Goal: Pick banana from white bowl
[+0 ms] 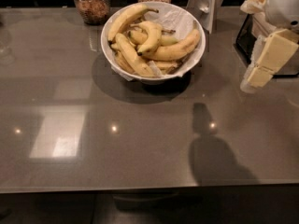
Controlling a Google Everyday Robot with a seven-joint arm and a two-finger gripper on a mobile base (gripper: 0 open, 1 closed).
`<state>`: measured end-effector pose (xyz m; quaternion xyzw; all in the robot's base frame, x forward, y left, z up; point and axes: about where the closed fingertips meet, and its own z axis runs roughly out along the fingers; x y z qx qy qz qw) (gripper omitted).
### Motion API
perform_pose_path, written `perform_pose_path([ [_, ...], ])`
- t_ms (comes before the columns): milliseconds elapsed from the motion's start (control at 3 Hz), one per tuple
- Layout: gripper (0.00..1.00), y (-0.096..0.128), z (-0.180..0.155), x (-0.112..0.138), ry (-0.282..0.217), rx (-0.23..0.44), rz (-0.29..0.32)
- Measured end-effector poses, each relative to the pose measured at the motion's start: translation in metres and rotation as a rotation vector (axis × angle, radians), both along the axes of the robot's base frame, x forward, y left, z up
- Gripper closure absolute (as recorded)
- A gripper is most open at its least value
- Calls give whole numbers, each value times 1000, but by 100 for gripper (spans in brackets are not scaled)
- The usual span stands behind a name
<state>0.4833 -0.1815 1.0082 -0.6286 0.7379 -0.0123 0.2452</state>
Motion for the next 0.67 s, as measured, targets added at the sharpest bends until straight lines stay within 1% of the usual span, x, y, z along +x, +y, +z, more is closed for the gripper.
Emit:
perform_pose_path([
  [333,0,20,13,39,-26,105,46],
  [667,0,21,12,38,-25,103,46],
])
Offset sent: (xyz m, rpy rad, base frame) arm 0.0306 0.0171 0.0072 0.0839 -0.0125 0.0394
